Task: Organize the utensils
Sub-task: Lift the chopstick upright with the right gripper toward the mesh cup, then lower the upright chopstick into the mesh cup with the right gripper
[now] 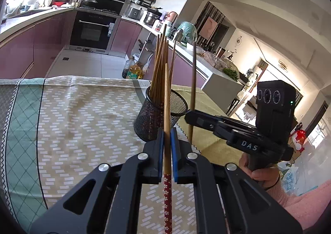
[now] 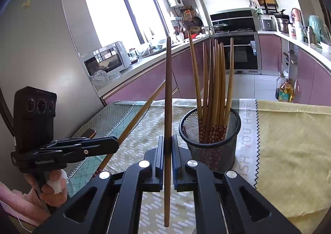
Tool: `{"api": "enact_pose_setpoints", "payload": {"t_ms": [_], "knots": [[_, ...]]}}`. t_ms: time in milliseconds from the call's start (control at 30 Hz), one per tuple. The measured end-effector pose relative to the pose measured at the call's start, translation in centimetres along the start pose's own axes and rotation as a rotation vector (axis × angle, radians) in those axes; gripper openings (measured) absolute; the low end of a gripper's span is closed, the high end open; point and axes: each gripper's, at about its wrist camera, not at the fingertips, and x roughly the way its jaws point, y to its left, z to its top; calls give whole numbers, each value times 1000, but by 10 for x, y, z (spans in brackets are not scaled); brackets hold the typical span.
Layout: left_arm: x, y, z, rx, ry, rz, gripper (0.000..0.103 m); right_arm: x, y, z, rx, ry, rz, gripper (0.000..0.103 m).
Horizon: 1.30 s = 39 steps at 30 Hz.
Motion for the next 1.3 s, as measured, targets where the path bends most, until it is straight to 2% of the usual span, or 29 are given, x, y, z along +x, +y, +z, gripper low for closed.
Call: {"api": "enact_pose_setpoints", "payload": {"t_ms": [167, 300, 567, 967, 1300], "knots": [[-2, -10, -5, 21, 5, -74, 7, 10, 2, -2, 27, 16, 29, 6], [4, -17, -11, 41, 41, -81, 7, 9, 7, -2, 21, 12, 51, 6], [12, -12, -7, 35, 52, -60, 7, 0, 6, 2, 8, -9, 25, 6], [4, -7, 29, 42, -23, 6, 7, -33, 1, 30, -29, -99, -49, 6], [-1, -22, 60, 85, -84, 20, 7, -49, -2, 55, -53, -154, -76, 6]]}}
